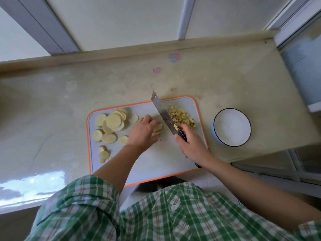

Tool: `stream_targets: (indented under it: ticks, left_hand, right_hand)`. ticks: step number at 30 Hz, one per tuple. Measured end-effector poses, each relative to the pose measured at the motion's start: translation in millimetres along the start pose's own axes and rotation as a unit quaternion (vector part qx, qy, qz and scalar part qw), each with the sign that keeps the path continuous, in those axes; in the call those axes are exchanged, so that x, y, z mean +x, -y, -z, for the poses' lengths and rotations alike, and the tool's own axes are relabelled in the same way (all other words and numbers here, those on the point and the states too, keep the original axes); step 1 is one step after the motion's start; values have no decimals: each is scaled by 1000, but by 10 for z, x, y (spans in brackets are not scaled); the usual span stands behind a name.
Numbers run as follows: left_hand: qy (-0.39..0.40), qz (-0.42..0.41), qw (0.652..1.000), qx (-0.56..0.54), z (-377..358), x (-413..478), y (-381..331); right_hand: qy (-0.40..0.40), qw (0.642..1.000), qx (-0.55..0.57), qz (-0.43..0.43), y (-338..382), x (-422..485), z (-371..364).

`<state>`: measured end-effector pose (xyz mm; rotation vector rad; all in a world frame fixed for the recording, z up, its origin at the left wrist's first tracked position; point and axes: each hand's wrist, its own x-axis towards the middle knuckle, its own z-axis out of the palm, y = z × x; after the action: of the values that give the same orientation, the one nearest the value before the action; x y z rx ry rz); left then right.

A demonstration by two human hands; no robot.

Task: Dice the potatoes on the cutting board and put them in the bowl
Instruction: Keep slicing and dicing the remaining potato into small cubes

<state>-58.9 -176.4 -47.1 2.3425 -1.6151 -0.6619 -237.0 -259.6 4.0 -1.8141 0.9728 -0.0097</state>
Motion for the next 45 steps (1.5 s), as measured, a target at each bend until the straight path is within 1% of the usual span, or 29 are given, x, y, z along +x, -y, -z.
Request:
stream_targets:
  ticks: [5,8,10,13,18,24,37,41,45]
  left_hand:
    - [-33,55,998,-21,-76,-32,-113]
    - [-57,90,993,-41,-64,-108,-95]
    - [-67,88,993,-43,-53,-170,-34]
    - [-58,71,995,-46,-35,-207,31]
    - [-47,50,995,-66,-28,-129,12]
    - [-46,59,994,-75,-31,-99,-26]
    - [-44,50,992,-107,-28,-50,-17]
    - [-42,46,992,-109,-17,-49,-13]
    - [-46,42,992,-110,-7,-69,13]
  right_hand:
    - [-2,999,-32,7,-13,-30,-76]
    - [-25,995,-94,7,-62,-13,-157]
    - [-53,988,-142,7,-59,-5,-194]
    - [-74,978,-195,9,-19,14,-201]
    - [-106,969,-218,42,39,62,-168]
    - [-72,954,-288,47,96,89,-231]
    - [-57,938,-342,14,138,93,-467]
    - [-80,942,-326,15,108,86,-497]
    - [-82,948,-308,12,106,112,-416]
